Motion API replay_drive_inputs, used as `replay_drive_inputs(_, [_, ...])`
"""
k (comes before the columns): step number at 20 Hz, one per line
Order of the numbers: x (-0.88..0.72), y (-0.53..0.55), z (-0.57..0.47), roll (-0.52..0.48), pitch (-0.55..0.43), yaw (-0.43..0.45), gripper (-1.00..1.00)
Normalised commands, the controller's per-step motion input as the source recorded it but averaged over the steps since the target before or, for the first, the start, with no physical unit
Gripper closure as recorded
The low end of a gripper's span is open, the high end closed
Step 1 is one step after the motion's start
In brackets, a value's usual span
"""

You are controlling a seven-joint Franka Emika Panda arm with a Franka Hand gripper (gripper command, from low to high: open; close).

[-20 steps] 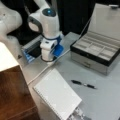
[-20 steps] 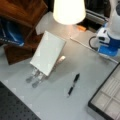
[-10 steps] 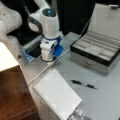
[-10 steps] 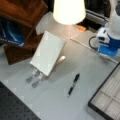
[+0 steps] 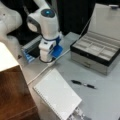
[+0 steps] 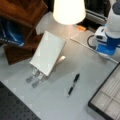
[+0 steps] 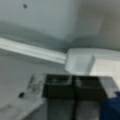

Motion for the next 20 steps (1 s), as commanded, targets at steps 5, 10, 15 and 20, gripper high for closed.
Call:
replay_drive_inputs(5, [-1.0,-0.31,-0.6,0.149,-0.65,-0.047,1.0])
replay_drive_inputs(10, [-1.0,-0.32,-0.59,0.173,-0.684,-0.038,1.0])
replay_drive_inputs(15, [-1.0,-0.31,-0.52,0.177,-0.688,-0.03,1.0])
replay_drive_inputs(20, [-1.0,-0.28,-0.51,0.182,-0.694,-0.029,1.0])
